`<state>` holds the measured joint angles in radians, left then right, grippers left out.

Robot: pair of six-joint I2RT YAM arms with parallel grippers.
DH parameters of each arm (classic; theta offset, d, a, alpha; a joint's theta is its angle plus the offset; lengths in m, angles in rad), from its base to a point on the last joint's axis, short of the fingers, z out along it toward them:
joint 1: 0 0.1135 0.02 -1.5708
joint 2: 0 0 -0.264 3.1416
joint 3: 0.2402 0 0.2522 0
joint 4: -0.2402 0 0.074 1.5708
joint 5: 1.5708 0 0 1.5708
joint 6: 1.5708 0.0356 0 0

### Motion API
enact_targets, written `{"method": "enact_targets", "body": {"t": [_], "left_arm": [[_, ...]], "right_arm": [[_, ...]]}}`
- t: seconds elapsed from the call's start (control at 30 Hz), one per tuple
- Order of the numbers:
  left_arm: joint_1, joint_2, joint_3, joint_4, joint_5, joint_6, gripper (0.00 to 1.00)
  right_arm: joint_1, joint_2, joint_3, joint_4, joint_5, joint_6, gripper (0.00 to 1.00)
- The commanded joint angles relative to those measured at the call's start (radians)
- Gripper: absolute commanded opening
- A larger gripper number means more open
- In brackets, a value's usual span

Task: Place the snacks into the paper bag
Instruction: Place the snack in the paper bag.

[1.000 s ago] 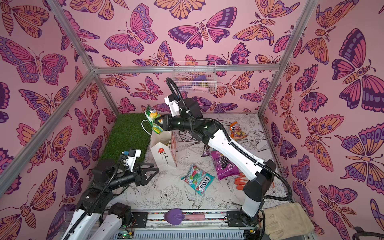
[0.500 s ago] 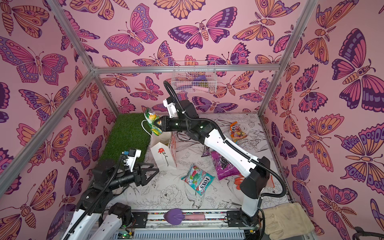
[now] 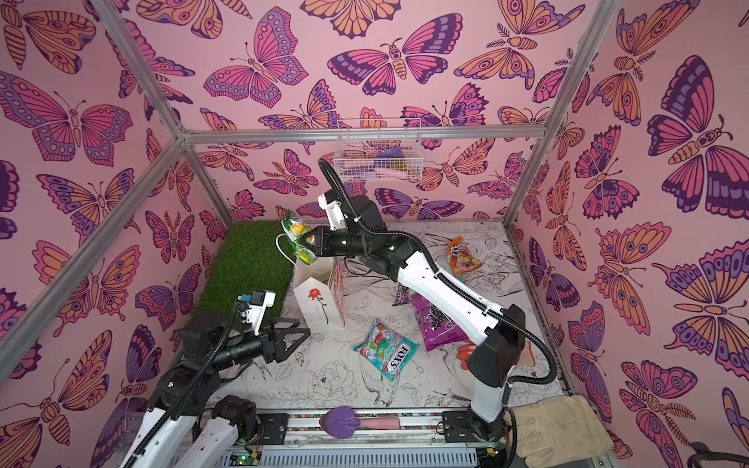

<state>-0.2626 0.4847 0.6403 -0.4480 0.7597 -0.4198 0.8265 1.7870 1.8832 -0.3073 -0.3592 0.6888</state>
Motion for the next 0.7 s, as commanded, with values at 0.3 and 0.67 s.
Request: {"method": "enact_targets", "body": {"t": [0.3, 0.67], "left_arm": [[-0.008, 0.003, -0.013, 0.014, -0.004, 0.013, 0.85], [-0.007, 0.003, -0.013, 0.013, -0.005, 0.012, 0.86]], "right_arm": [[0.007, 0.005, -0.039, 0.071, 0.02, 0.015, 0.08], [0.007, 0.009, -0.062, 0.075, 0.027, 0.021, 0.13]]}}
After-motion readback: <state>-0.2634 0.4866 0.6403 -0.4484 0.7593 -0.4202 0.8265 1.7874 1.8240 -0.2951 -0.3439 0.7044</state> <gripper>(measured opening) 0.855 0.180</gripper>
